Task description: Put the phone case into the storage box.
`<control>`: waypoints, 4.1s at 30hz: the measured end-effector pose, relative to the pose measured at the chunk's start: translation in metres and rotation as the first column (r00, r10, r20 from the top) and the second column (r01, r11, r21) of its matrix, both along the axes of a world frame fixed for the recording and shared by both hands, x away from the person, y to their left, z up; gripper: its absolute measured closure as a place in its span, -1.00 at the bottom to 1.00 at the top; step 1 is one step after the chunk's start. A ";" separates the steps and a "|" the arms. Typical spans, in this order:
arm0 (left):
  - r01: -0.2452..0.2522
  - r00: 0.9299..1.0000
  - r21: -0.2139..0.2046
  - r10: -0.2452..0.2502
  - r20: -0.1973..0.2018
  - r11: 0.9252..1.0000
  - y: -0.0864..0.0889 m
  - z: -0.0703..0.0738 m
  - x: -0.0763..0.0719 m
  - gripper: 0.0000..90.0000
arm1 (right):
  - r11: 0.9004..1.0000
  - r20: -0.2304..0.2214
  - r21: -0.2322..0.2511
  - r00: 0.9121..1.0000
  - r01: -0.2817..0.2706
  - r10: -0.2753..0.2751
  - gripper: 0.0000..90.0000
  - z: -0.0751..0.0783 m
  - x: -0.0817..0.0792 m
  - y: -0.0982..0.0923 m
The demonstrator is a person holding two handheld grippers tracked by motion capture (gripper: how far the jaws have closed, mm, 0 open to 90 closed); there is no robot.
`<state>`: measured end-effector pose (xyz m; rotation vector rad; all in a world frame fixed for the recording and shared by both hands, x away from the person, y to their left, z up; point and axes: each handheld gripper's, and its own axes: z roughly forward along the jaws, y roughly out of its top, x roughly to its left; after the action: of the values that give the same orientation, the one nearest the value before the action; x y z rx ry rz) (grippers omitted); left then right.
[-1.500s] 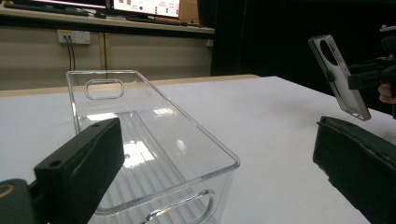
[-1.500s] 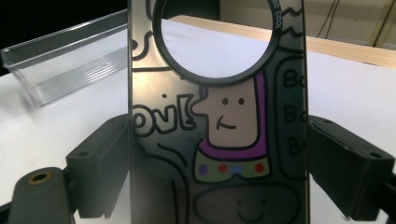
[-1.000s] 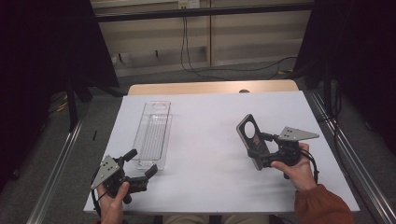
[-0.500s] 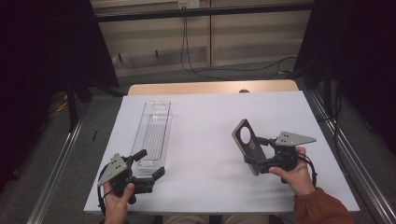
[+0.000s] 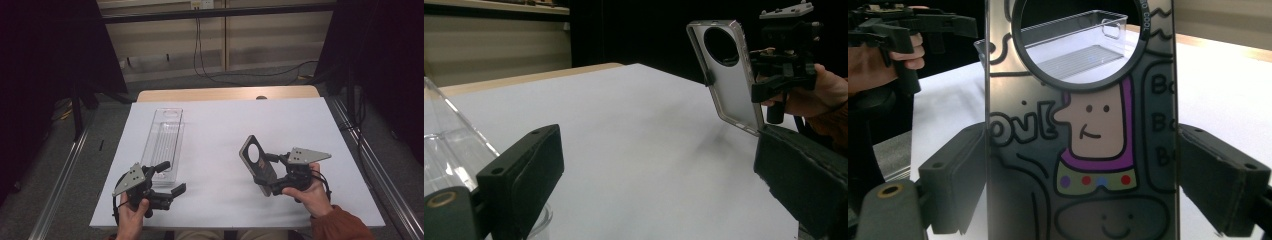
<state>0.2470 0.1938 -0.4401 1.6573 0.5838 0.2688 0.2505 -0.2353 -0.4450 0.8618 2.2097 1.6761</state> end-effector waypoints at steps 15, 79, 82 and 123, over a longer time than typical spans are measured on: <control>0.155 0.988 -0.002 -0.155 0.007 0.988 -0.026 0.005 0.004 -0.93 | 0.997 0.000 0.000 0.997 -0.076 0.076 -0.73 0.004 -0.006 0.018; 0.509 0.861 -0.036 -0.508 0.025 0.860 -0.131 0.020 0.065 -0.97 | 0.983 -0.016 0.027 0.983 -0.182 0.183 -0.73 0.006 -0.001 0.027; 0.532 0.847 -0.036 -0.531 0.032 0.846 -0.131 0.020 0.066 -0.96 | 0.980 -0.019 0.029 0.980 -0.196 0.196 -0.73 0.005 0.000 0.029; 0.608 0.794 -0.041 -0.606 0.054 0.793 -0.138 0.020 0.065 -0.82 | 0.960 -0.044 0.038 0.959 -0.278 0.280 -0.73 0.003 -0.003 0.037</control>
<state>0.3116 0.0561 -0.4200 1.6903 0.0018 -0.1906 0.2476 -0.1981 -0.4418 0.6261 2.4391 1.8338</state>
